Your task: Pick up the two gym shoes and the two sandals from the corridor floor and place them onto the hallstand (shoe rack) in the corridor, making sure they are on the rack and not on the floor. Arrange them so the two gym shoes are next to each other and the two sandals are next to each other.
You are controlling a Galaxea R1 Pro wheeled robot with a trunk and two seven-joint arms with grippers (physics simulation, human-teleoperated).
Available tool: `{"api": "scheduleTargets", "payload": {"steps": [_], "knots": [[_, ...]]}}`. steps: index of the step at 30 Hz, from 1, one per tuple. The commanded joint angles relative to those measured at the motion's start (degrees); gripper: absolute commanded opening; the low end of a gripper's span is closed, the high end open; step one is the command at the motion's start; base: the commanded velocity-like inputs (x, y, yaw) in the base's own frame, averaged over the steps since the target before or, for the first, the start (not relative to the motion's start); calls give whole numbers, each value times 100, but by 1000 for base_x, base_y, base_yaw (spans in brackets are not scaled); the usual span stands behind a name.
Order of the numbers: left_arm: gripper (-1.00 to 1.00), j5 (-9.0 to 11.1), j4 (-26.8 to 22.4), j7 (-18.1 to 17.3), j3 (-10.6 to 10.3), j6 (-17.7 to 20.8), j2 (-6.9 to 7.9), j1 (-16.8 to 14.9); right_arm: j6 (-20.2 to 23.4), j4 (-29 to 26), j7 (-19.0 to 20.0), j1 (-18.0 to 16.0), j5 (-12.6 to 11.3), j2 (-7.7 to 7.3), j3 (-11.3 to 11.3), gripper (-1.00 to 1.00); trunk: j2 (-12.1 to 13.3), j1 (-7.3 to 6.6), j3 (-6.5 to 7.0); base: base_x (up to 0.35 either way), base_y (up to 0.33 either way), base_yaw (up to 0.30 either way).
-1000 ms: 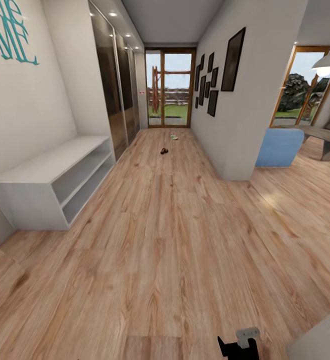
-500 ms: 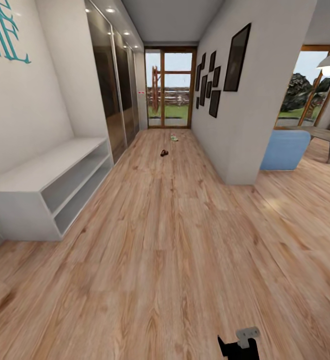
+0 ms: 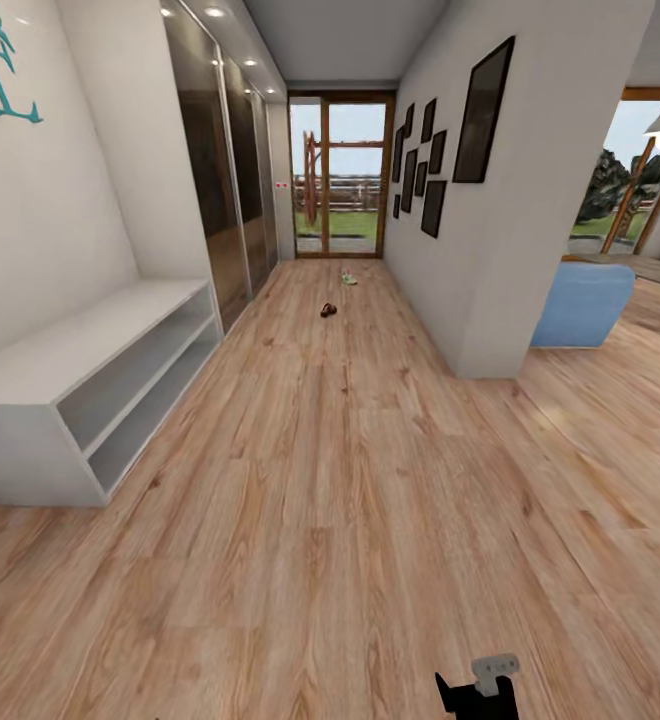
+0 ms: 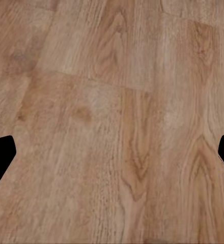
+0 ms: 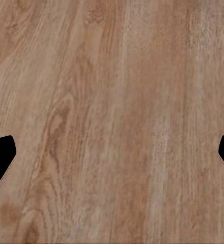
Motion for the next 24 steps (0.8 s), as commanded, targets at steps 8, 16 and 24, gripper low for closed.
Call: {"api": "scheduleTargets", "payload": {"steps": [8, 16, 24], "knots": [[100, 53, 14, -56, 15, 10, 1, -4, -18, 5, 8, -3, 53, -2, -32, 100, -2, 3, -5, 340, 0, 0], [100, 50, 16, -56, 15, 10, 1, -4, -18, 8, 10, -3, 56, -2, -32, 100, -2, 3, -5, 340, 0, 0], [100, 52, 16, -56, 15, 11, 3, -4, -18, 10, 10, -3, 56, -2, -32, 100, -2, 3, -5, 340, 0, 0]]}}
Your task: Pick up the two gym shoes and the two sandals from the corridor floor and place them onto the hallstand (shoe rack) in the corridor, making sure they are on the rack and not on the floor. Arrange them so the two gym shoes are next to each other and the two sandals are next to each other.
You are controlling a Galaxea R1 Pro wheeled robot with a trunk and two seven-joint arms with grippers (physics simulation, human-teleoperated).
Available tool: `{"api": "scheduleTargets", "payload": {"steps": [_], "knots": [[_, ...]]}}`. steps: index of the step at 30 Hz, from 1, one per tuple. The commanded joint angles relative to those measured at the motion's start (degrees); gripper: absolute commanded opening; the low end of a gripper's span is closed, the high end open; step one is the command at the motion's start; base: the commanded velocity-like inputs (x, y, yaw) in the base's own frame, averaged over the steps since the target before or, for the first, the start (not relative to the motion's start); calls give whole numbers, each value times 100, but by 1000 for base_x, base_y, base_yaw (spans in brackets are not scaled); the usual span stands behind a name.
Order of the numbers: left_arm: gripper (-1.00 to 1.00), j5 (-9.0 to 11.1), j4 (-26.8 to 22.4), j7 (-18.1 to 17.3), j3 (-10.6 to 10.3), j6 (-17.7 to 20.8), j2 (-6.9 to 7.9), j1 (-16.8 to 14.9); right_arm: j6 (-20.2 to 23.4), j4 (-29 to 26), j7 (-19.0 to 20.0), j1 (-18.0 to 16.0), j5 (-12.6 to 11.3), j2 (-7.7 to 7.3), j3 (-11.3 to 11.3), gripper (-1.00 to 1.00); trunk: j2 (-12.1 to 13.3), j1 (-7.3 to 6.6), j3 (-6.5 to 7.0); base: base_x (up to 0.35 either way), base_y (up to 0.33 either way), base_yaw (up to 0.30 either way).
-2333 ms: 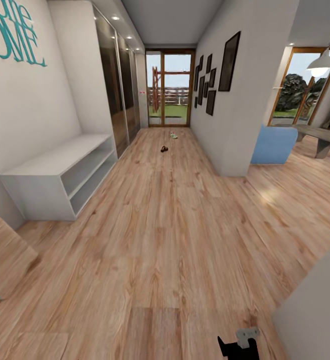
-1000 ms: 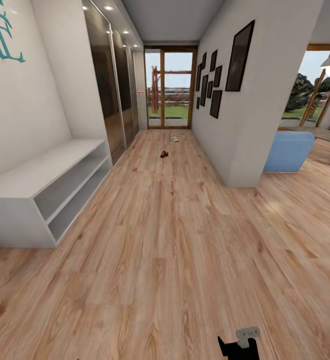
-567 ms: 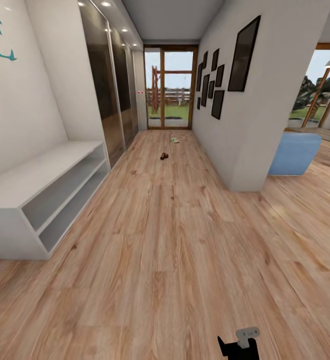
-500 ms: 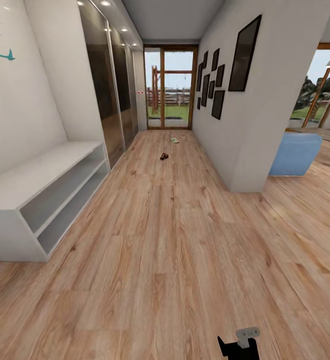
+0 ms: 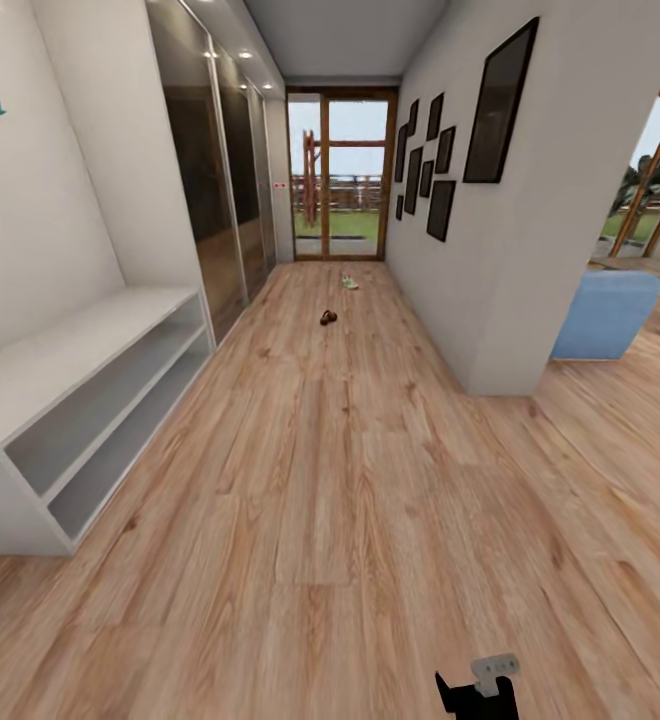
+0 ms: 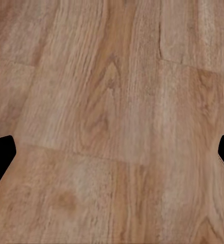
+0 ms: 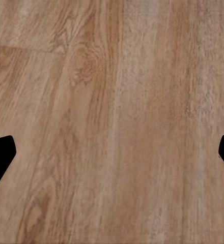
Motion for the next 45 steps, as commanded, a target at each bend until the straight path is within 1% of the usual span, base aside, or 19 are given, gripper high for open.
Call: {"api": "scheduleTargets", "payload": {"steps": [1, 45], "knots": [[100, 53, 7, -56, 18, 7, -1, -4, -18, 4, 7, -3, 53, -1, -32, 100, -2, 3, -5, 340, 0, 0], [100, 53, 6, -56, 18, 7, -1, -4, -9, 4, 16, -3, 54, -1, -32, 100, -2, 3, -5, 340, 0, 0]]}}
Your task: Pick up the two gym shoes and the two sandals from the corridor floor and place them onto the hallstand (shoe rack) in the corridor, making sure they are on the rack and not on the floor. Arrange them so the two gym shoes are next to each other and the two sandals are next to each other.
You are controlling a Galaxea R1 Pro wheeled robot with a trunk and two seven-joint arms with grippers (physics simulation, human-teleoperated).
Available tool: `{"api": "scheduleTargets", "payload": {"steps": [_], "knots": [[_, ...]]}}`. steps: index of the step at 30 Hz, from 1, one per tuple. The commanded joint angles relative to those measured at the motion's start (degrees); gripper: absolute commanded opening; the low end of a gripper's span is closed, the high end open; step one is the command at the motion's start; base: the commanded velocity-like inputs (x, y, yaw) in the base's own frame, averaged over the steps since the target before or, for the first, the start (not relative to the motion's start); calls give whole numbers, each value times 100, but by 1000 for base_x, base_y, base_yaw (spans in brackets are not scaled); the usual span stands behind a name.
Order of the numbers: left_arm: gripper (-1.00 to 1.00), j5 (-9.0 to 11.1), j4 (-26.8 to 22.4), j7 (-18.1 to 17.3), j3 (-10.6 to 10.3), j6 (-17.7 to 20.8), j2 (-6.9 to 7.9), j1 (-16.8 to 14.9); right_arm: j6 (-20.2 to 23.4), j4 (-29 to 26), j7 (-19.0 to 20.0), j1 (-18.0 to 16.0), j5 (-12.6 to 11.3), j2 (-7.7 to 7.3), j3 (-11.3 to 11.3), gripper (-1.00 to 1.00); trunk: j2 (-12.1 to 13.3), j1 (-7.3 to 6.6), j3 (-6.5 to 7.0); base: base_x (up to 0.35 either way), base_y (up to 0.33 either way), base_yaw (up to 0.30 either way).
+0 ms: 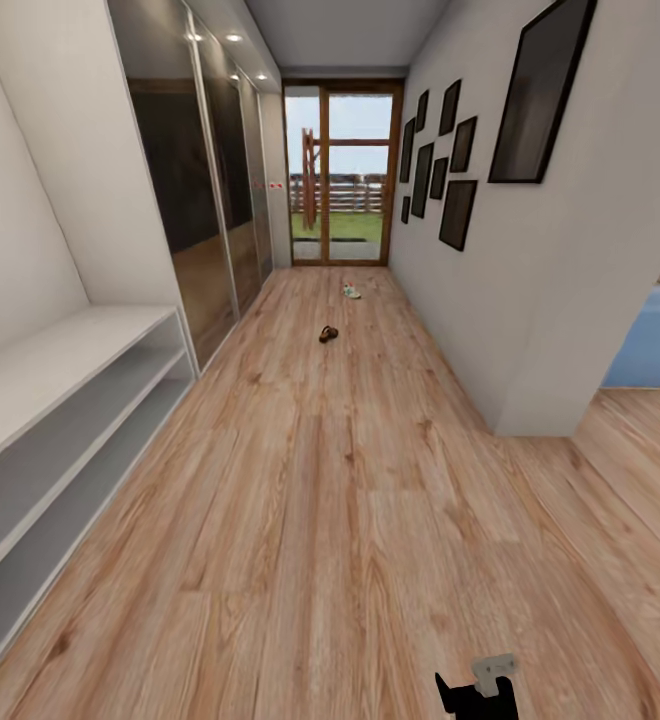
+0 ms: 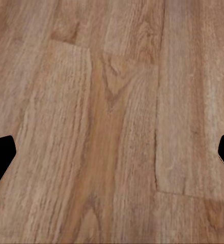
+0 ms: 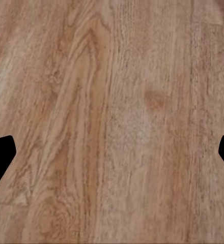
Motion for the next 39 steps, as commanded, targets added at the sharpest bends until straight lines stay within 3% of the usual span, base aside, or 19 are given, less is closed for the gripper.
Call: {"api": "scheduleTargets", "payload": {"steps": [1, 39], "knots": [[100, 52, 7, -56, 18, 8, -1, -4, -18, 4, 7, -3, 53, -1, -32, 100, -2, 3, -5, 340, 0, 0], [100, 52, 13, -56, 26, 11, -1, -4, -18, 4, 19, -3, 59, 6, -27, 100, -2, 3, -5, 340, 0, 0]]}}
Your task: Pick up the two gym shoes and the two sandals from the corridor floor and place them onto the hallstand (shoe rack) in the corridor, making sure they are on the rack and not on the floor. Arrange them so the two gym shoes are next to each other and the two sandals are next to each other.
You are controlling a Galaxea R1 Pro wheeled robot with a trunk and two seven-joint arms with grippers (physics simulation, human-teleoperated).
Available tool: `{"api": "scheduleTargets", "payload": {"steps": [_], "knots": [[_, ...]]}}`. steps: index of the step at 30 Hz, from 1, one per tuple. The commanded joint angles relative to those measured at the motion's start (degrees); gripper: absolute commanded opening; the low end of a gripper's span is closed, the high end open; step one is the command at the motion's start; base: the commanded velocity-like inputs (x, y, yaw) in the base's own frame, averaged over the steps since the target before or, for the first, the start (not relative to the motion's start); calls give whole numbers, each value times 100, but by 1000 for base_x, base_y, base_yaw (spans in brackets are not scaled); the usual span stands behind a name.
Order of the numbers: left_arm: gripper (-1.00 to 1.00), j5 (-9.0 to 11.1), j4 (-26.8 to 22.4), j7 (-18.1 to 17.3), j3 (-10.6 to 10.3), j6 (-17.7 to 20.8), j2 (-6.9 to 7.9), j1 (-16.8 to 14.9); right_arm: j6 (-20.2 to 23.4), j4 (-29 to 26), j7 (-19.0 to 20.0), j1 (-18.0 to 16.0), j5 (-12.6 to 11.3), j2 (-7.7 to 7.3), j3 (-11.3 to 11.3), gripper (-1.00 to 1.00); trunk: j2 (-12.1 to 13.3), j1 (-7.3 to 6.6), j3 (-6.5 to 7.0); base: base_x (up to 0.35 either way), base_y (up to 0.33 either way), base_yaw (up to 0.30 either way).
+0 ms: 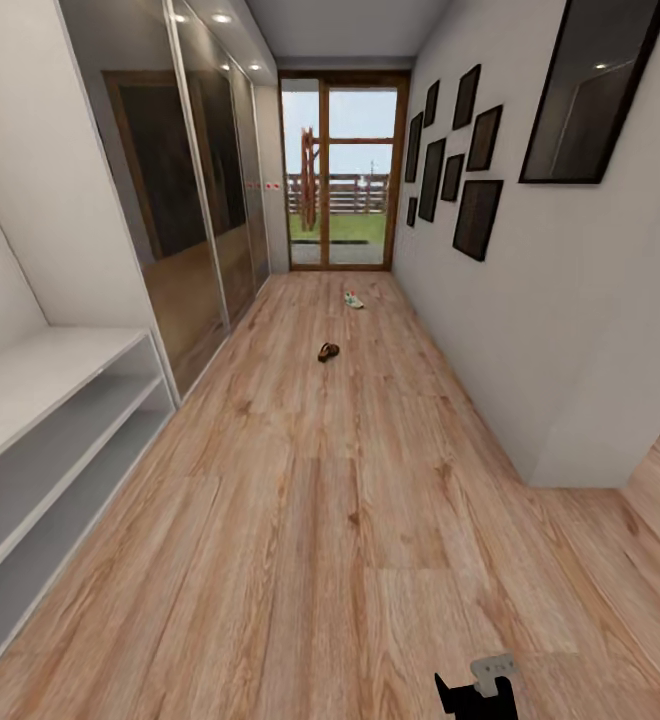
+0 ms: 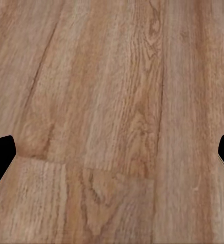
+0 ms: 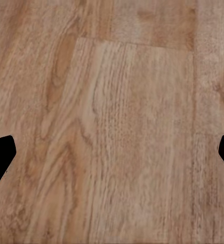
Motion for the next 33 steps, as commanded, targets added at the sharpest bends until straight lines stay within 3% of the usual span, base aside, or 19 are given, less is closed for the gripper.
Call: {"api": "scheduleTargets", "payload": {"steps": [1, 33], "knots": [[100, 52, 8, -56, 18, 8, -1, -4, -18, 4, 6, -3, 54, 10, -30, 100, -2, 3, -5, 340, 0, 0], [100, 52, 1, -56, 18, 4, -2, -4, -18, 4, -13, -3, 50, 18, -31, 100, -2, 3, -5, 340, 1, 0]]}}
